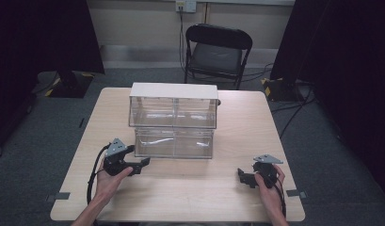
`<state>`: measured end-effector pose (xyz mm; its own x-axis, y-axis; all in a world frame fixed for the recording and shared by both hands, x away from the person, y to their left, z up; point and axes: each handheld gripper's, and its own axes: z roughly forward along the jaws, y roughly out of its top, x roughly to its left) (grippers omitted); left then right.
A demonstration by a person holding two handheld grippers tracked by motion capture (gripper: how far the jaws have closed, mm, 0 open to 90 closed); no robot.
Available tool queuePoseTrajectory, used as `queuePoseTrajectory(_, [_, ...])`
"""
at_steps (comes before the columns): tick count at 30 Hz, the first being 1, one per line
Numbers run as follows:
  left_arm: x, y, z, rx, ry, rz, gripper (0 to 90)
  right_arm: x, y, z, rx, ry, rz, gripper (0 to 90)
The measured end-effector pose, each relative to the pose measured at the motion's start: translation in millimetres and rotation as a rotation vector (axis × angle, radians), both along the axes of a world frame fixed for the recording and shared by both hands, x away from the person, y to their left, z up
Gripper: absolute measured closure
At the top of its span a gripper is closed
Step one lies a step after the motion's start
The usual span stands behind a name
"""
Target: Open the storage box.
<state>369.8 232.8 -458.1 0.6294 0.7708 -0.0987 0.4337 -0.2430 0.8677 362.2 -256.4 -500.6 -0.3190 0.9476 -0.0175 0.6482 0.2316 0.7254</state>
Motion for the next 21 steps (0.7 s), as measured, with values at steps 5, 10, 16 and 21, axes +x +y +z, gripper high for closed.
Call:
queuePoseTrajectory(5, [-1.2,-1.2,0.9,-0.018,-0.001,0.006,15.6,0.1,0.1,0.0,0.001,0.0,0.0,6.2])
queuePoseTrajectory(10, [-0.5,0.1,2.5,-0.022,-0.013,0.013,15.5,0.2,0.4,0.0,0.001,0.001,-0.001,6.0])
queuePoseTrajectory(16, [1.3,0.1,2.2,-0.024,-0.002,0.016,15.3,0.2,0.5,0.0,0.001,0.002,-0.001,5.9])
queuePoseTrajectory(21, [2.3,-0.7,5.4,-0.037,-0.003,0.02,15.3,0.5,0.7,0.0,0.001,0.005,-0.001,5.4])
